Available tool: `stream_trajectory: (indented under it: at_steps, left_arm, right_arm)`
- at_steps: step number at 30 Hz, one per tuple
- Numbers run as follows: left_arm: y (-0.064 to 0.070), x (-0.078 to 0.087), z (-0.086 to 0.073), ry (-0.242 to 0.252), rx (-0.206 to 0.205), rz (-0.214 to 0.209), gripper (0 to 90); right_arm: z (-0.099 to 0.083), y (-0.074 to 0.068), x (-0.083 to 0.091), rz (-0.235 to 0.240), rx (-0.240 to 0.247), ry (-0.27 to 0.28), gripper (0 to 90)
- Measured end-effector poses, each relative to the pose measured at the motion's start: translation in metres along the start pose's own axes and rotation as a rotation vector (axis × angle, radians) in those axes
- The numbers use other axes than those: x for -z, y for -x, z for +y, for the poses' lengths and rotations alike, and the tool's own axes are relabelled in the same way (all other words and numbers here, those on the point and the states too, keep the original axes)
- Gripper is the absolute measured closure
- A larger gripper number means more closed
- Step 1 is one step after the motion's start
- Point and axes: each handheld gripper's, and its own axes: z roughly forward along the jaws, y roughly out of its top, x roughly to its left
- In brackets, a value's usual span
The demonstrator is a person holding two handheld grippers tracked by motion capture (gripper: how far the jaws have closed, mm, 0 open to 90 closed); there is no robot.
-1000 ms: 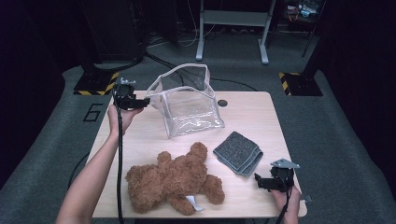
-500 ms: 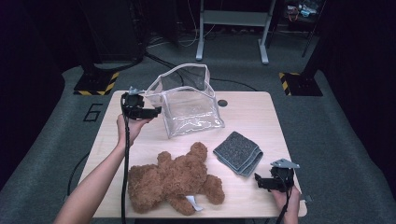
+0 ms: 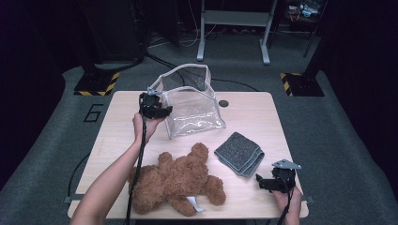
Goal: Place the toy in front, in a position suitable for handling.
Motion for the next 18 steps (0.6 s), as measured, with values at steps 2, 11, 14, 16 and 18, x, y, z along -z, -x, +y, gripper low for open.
stream_trajectory:
  at_steps: [2,11,14,16,18]
  left_arm:
    - [-0.0011,-0.0007,-0.0011,-0.002,0.015,-0.007,58.0]
    - [0.0009,-0.0021,-0.0007,-0.004,-0.027,-0.006,80.0]
    - [0.0013,-0.0019,0.0,0.006,-0.034,0.018,82.6]
    - [-0.0018,-0.0011,-0.0002,0.019,-0.023,0.032,85.4]
    - [-0.0067,-0.0005,-0.0008,0.029,-0.005,0.043,85.6]
  right_arm:
    - [0.0,-0.0001,0.0,0.0,-0.001,0.0,2.2]
    - [-0.0001,0.0004,0.0001,-0.001,0.006,-0.002,2.2]
    - [-0.0001,0.0004,0.0001,-0.001,0.005,-0.001,2.2]
    - [0.0,-0.0002,-0.0001,0.0,-0.002,0.001,2.2]
    - [0.0,-0.0002,-0.0001,0.0,-0.003,0.001,2.2]
